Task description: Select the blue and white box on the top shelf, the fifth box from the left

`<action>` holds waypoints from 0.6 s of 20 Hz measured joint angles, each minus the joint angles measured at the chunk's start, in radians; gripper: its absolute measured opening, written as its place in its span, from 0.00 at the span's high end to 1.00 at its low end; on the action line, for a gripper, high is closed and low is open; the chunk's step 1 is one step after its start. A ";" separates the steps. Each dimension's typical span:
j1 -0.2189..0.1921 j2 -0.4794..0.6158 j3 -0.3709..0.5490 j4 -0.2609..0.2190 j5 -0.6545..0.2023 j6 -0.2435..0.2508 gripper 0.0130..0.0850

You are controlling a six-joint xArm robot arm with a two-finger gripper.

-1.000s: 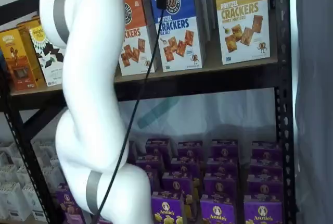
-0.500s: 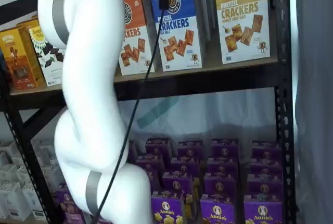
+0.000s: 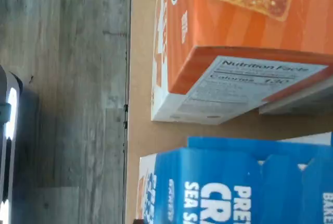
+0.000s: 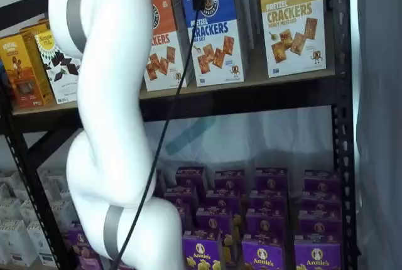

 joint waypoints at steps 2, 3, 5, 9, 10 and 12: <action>0.000 0.000 -0.002 -0.003 0.001 -0.001 0.00; 0.000 0.000 -0.002 -0.003 0.001 -0.001 0.00; -0.001 -0.001 0.000 -0.004 0.000 -0.003 0.06; -0.003 -0.003 0.000 -0.004 0.000 -0.004 0.22; -0.004 -0.002 -0.001 -0.004 0.002 -0.005 0.22; -0.005 -0.001 -0.003 -0.003 0.002 -0.005 0.22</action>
